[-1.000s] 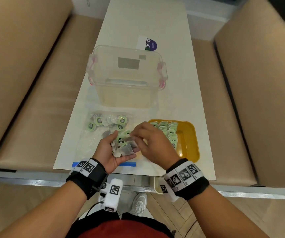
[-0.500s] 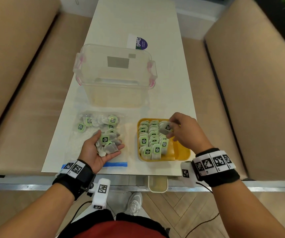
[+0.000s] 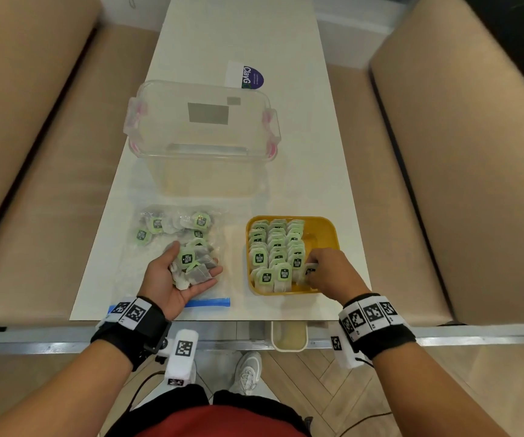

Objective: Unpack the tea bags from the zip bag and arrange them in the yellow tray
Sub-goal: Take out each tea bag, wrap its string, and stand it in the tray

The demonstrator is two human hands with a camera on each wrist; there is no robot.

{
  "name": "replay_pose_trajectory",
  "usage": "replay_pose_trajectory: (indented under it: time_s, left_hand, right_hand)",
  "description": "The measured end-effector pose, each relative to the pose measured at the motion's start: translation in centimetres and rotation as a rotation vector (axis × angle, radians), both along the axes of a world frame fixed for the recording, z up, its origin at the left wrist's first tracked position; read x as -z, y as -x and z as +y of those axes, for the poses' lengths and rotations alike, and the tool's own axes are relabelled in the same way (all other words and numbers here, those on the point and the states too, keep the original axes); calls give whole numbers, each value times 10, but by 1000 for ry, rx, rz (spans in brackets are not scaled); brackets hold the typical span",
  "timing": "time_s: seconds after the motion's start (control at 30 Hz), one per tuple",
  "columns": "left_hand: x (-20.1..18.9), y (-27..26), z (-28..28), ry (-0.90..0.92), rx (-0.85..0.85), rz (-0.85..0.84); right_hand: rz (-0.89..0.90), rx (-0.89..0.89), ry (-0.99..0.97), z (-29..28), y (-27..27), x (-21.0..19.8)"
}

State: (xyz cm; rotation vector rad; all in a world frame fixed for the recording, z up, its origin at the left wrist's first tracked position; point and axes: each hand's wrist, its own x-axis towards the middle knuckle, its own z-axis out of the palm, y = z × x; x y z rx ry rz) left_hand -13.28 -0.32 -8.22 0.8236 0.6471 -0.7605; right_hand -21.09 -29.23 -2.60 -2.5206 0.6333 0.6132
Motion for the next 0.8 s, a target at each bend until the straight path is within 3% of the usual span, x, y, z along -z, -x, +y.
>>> replay_pose_trajectory:
  time_s: [0.3,0.8]
  left_hand:
    - [-1,0,0,21,-10,8]
    - [1,2,1,28,-10,2]
  right_hand:
    - [-30,-42,84,8,-2,11]
    - [-14,71,84,13,-7,32]
